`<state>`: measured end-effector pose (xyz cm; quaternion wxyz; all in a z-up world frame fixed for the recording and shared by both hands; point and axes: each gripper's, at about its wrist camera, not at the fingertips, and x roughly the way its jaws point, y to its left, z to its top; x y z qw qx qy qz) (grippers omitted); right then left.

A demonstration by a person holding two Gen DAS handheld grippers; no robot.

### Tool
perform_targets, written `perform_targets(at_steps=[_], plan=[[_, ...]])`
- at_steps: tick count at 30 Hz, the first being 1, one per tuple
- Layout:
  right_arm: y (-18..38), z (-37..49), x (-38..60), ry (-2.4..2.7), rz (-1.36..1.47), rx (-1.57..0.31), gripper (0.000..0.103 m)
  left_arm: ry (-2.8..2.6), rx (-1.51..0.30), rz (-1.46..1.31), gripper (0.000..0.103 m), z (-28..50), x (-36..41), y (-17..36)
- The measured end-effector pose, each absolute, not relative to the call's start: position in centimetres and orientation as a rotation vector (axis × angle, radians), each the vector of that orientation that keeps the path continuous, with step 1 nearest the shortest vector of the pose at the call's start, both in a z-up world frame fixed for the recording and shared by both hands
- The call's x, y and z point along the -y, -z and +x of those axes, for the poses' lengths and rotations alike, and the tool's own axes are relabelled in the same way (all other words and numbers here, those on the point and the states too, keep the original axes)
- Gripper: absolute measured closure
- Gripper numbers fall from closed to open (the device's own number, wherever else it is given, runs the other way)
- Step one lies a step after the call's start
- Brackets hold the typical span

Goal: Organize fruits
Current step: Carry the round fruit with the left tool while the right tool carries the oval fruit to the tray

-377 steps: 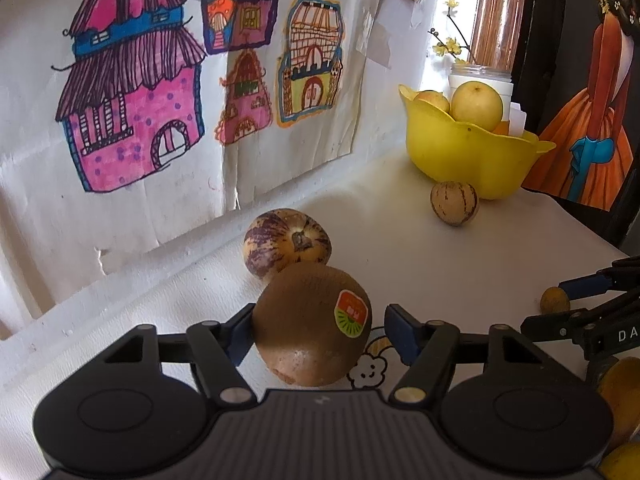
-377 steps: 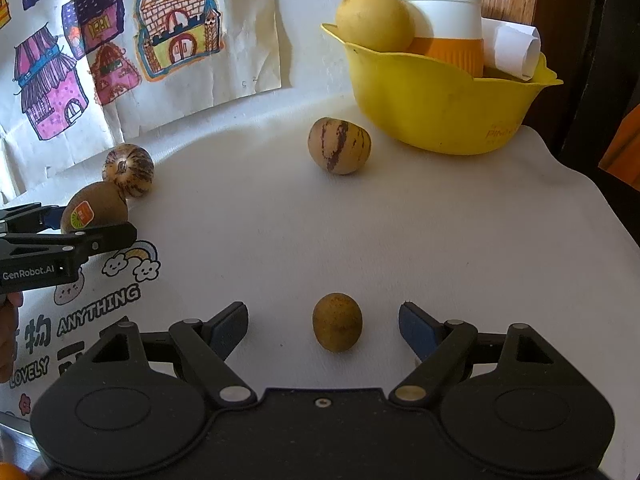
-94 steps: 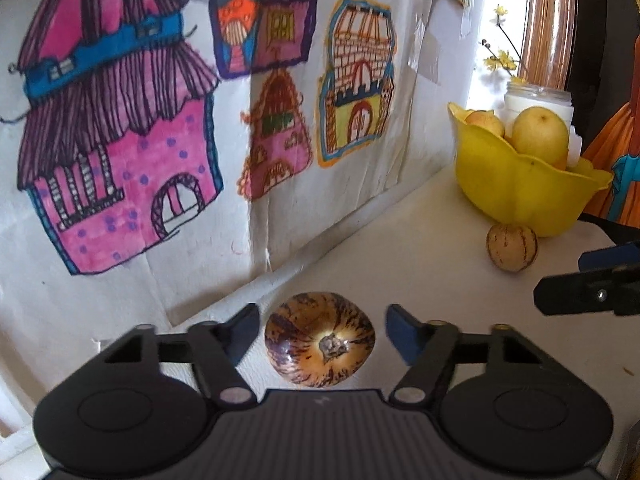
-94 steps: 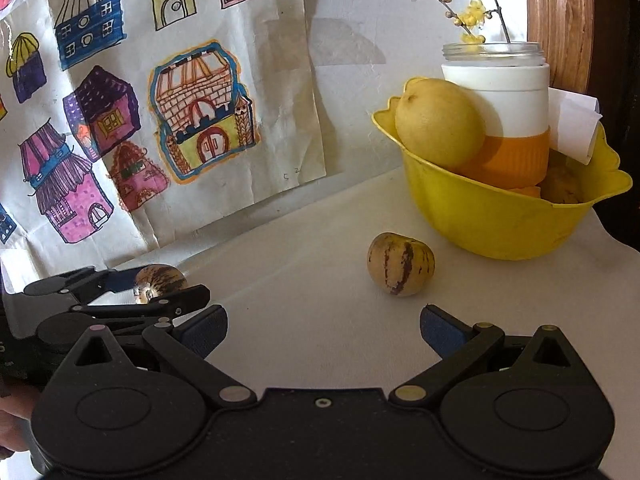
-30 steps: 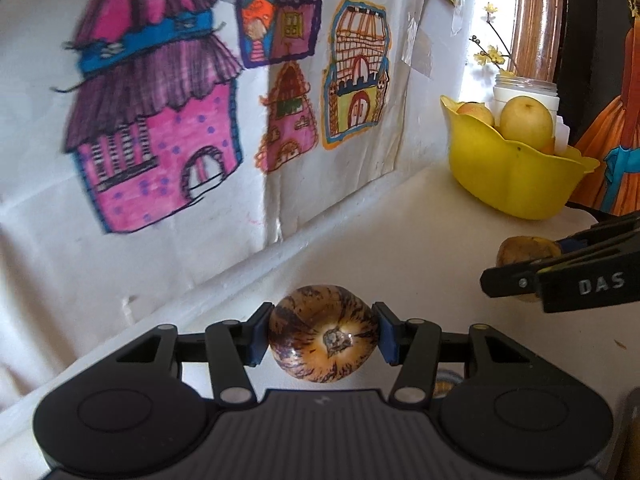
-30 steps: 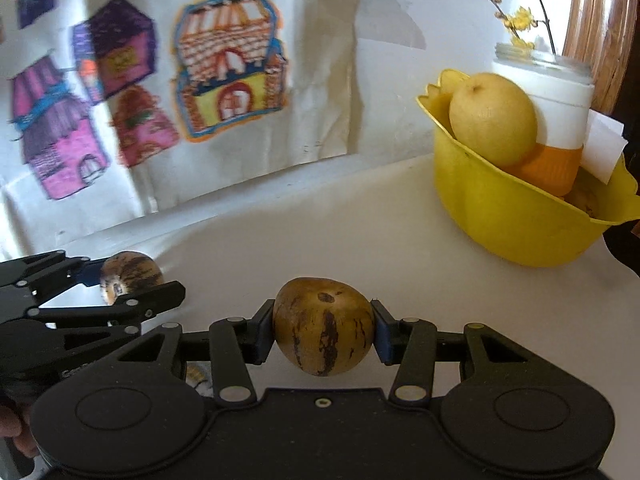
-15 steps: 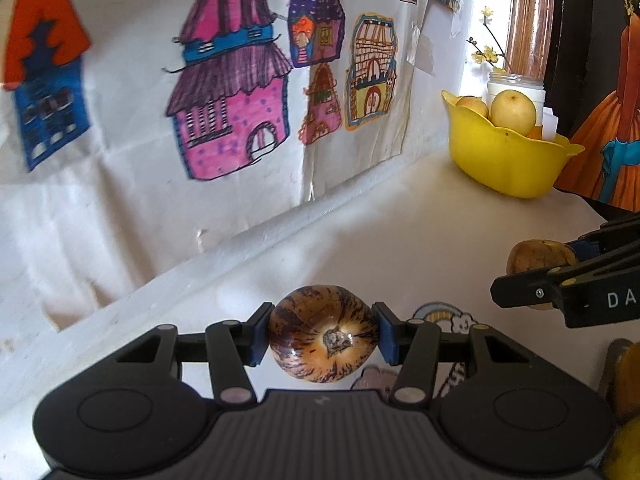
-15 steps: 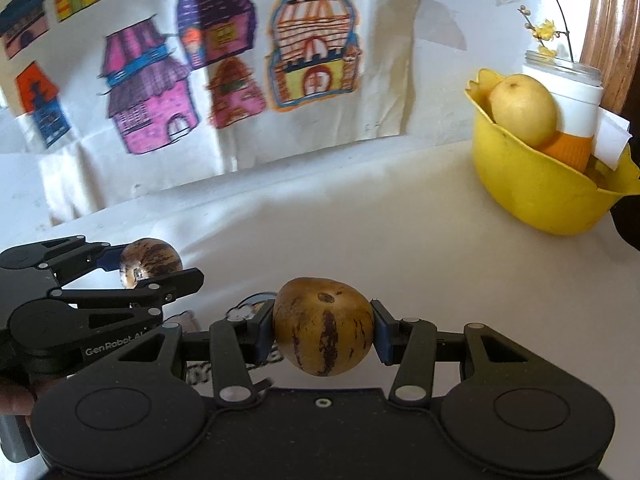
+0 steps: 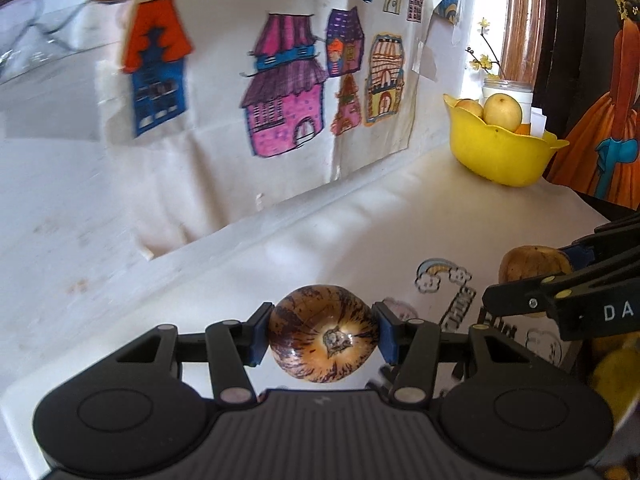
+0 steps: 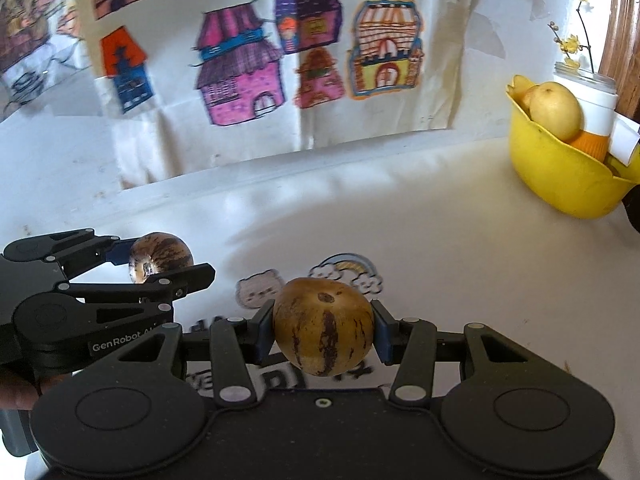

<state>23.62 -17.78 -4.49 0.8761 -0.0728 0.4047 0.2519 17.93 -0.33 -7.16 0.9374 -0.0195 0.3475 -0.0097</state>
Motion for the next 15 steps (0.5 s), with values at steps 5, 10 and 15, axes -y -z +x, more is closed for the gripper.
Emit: perform_targets(at_steps=[5,10,15], plan=[[3.8,21.5,16.8,-0.547,-0.155,-0.84,0.053,0.003,-0.712,-0.045,0.047,15.7,-0.7,6.9],[3.0,18.8,16.3,-0.564,-0.156,-0.828,0.053,-0.001,-0.701,-0.052,0.047,13.6,-1.2,6.2],[2.2,16.3,16.5,-0.558,-0.154,-0.816,0.053,0.004,-0.687,-0.06,0.047,11.6,-1.4,5.3]])
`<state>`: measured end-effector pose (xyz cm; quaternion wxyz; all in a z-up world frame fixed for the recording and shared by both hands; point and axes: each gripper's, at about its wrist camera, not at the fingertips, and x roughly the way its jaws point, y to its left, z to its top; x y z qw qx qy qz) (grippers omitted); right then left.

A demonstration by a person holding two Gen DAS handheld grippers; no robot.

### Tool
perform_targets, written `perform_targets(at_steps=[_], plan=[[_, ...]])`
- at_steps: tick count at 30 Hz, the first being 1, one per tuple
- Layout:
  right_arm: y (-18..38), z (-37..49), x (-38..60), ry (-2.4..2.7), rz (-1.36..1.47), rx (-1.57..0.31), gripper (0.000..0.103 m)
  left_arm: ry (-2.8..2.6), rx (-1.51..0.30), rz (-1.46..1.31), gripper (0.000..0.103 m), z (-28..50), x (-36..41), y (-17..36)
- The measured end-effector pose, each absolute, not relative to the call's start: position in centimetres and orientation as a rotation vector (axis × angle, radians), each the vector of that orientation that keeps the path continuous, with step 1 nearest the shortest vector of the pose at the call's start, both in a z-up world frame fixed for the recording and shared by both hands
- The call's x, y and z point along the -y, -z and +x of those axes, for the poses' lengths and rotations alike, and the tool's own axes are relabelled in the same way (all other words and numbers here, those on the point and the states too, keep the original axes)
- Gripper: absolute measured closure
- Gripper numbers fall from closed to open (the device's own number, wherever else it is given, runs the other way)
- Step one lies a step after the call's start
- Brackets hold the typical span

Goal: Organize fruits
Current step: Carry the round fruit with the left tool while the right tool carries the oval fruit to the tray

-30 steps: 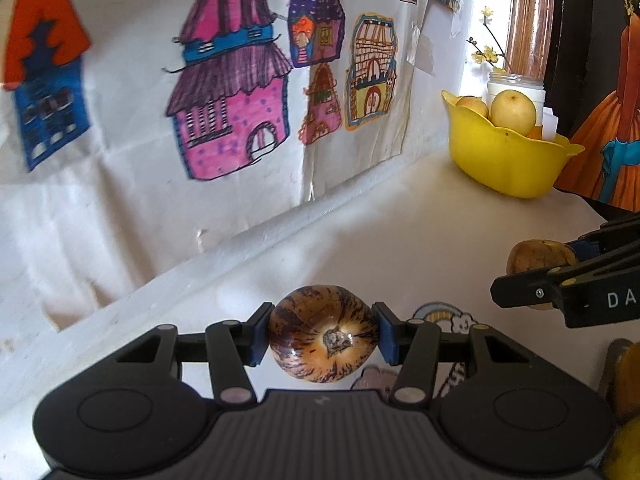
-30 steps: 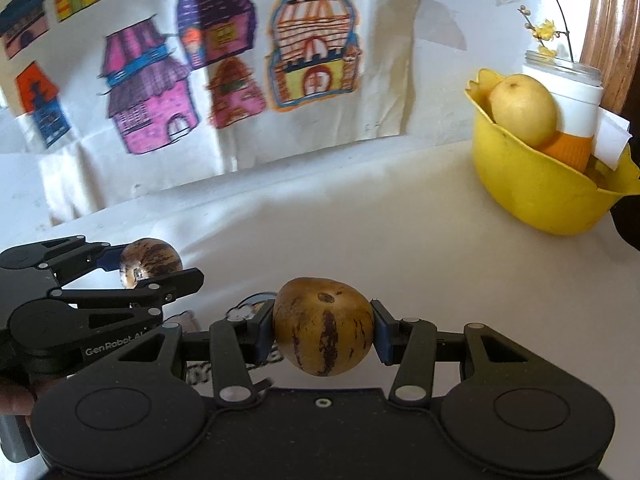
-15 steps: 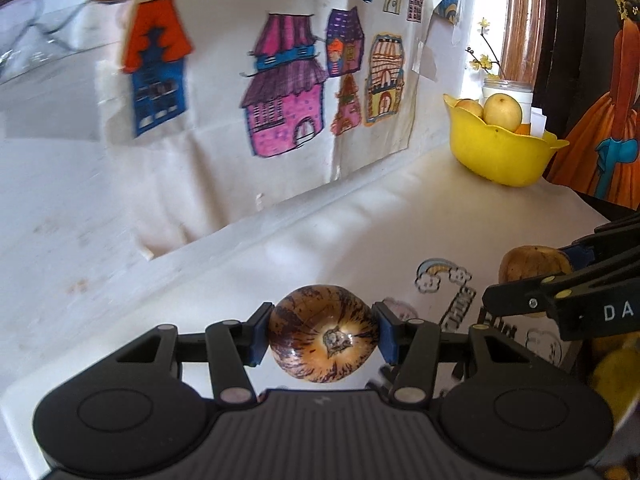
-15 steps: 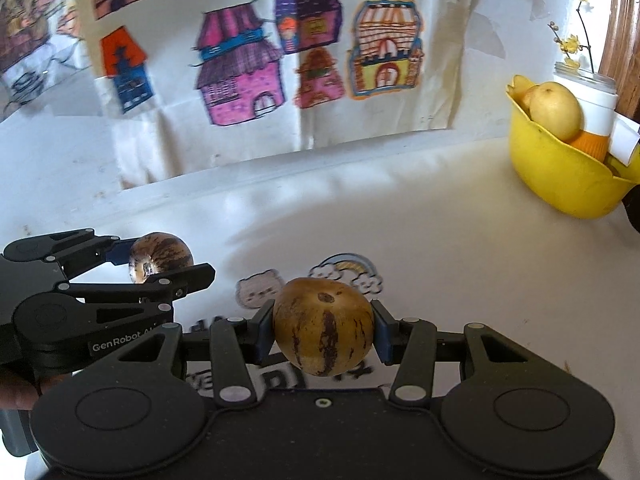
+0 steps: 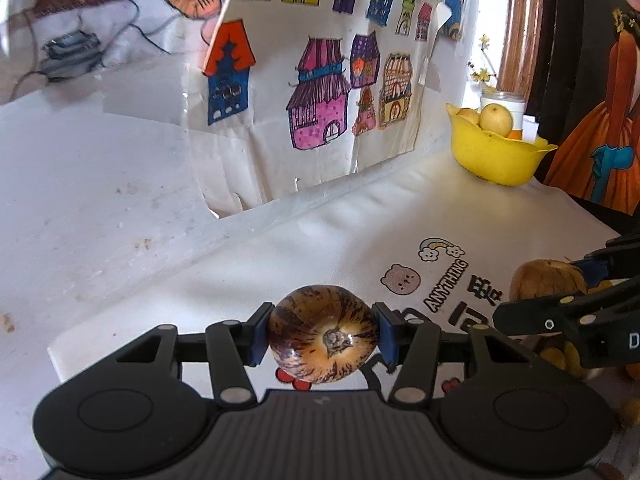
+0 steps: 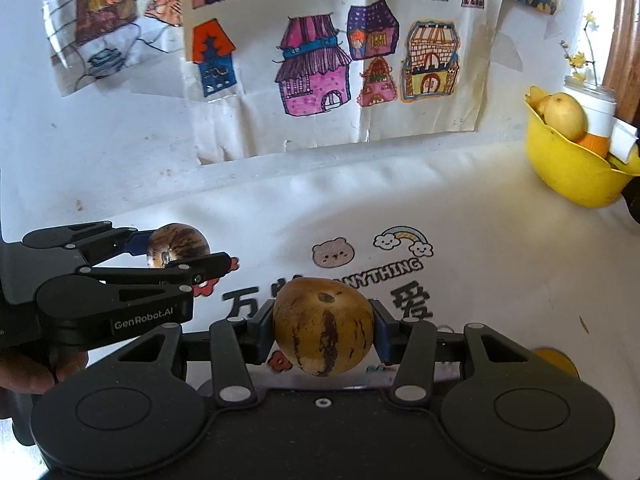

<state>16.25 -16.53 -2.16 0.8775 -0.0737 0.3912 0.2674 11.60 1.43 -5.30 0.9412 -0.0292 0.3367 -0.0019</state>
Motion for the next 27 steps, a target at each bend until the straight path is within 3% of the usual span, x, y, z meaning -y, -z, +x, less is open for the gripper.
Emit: perform_targets(at_steps=[27], plan=[[-4.9,4.0,26.1,-0.377,-0.081,-0.648,0.053,0.235,-0.539,-0.017,0.047,2.8,6.6,-2.0]])
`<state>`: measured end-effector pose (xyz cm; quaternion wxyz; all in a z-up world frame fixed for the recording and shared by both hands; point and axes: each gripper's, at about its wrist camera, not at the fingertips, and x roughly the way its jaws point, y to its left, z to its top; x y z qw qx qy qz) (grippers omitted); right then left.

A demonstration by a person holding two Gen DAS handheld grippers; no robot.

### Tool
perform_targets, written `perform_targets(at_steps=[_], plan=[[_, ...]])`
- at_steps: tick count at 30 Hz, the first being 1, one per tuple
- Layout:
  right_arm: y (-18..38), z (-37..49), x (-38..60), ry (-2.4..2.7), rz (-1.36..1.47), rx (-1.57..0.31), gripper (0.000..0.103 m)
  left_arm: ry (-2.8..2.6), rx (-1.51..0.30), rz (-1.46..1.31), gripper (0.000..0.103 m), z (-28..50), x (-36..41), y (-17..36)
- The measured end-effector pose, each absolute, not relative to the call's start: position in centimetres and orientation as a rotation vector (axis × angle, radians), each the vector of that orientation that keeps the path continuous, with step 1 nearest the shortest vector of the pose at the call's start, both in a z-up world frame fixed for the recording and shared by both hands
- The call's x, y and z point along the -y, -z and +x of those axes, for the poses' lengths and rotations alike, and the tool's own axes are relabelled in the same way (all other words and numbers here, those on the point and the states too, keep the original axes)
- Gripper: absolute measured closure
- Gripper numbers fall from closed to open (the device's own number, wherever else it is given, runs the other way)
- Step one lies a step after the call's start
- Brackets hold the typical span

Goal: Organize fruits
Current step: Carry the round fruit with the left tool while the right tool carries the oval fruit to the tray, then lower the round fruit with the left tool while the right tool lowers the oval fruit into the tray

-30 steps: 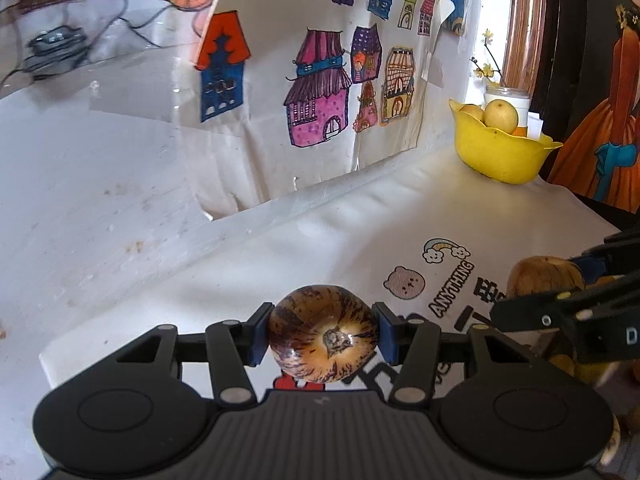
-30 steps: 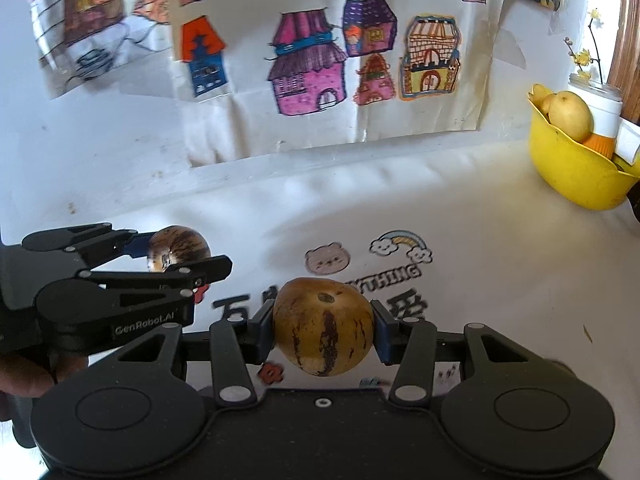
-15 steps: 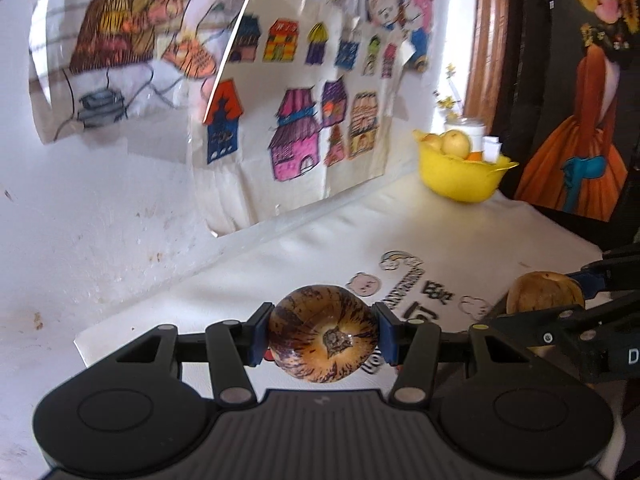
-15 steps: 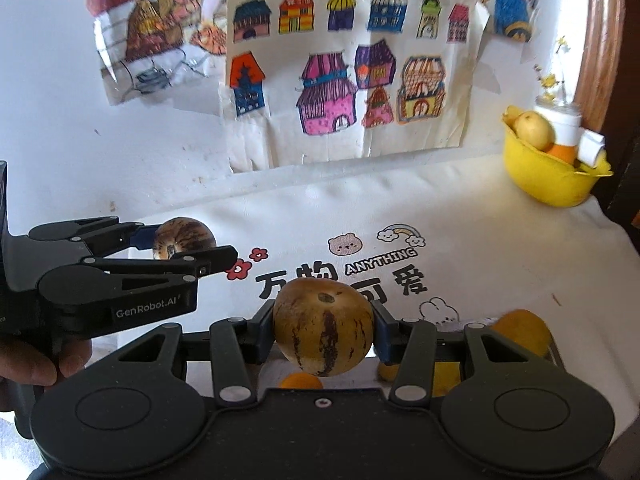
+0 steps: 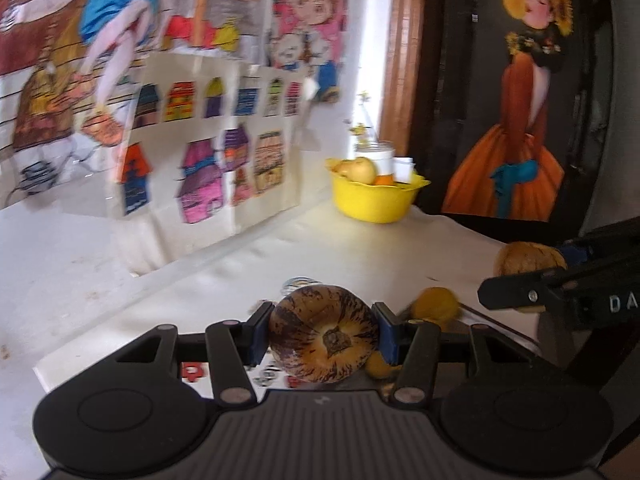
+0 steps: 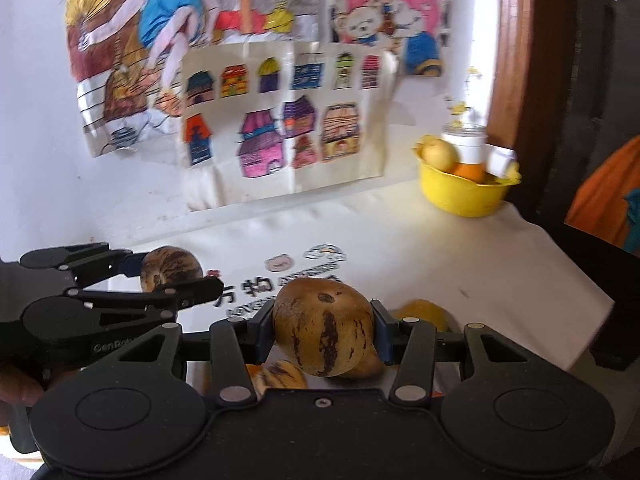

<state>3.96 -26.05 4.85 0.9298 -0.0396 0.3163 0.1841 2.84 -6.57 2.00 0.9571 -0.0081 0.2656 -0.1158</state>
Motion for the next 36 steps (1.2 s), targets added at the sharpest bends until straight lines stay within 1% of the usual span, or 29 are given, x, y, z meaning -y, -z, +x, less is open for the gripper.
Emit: perform_targets(at_steps=[7,15,27,36], plan=[[-3.8,3.6,29.7,-0.309,-0.039,-0.662,0.053,0.32,-0.556,-0.012,0.047,2.9,10.1,-1.3],[-1.1,5.4,32.3,-0.247,0.001,-0.711,0.053,0.418,-0.589,-0.003,0.047,2.4,13.1,0.9],[1.9,7.9,33.0,-0.241,0.023,-0.77,0.053,0.499,-0.631,0.046,0.047,2.0,16.7,3.6],[4.0,10.2,32.7,-0.258,0.023,-0.804,0.053,0.516,-0.664,0.056,0.047,2.5,17.9,5.3]])
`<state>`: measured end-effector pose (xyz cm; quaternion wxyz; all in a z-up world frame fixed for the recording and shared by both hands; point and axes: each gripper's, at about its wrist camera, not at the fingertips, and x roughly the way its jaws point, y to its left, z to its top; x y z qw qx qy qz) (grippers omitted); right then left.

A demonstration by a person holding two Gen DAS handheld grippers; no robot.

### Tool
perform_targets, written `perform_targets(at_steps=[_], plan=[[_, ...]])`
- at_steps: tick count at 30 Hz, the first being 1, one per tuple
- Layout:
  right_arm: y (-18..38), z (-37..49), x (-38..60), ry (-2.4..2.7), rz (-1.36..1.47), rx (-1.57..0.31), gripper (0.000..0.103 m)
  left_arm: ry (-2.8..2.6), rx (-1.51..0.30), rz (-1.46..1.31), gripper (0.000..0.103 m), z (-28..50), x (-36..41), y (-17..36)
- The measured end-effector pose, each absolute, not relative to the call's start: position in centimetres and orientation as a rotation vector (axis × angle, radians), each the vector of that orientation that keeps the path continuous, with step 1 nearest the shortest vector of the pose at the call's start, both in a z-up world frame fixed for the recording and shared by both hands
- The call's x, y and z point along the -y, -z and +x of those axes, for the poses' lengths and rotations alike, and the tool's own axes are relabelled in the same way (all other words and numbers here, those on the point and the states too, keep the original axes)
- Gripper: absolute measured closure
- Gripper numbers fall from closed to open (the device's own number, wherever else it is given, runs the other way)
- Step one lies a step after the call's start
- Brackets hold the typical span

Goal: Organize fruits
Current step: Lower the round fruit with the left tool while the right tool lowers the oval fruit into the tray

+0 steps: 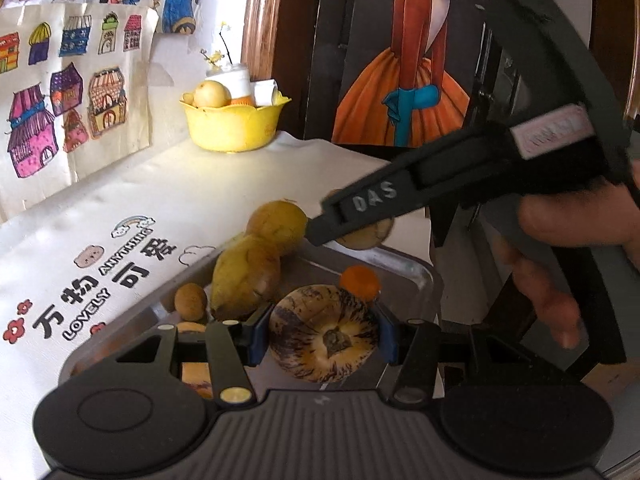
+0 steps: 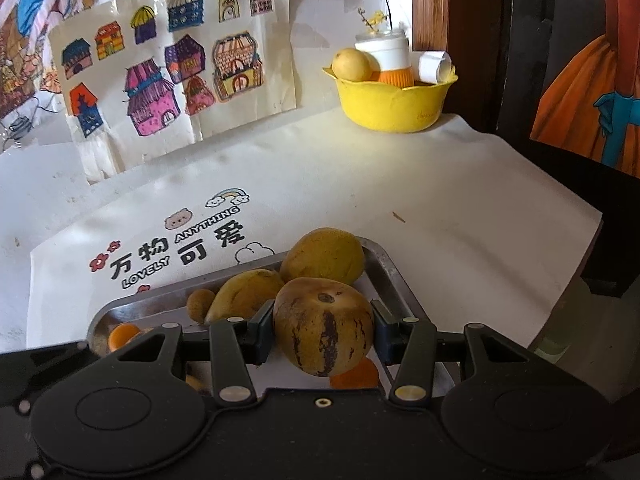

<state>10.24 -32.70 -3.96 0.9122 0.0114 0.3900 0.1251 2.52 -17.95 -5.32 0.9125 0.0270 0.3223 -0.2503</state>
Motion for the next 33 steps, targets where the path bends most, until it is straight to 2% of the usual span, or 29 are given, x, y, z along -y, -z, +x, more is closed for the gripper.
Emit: perform_targets(at_steps=[14,33], plan=[[7.9,13.7,32.3,-0.268,0.014,-0.874,0.053,0.457,-0.702,0.095,0.047,4.4,17.8,7.5],[9.3,13.9,31.4,-0.273,-0.035,-0.881,0.052,0.461,-0.708,0.077,0.046,4.6,18.1,7.7]])
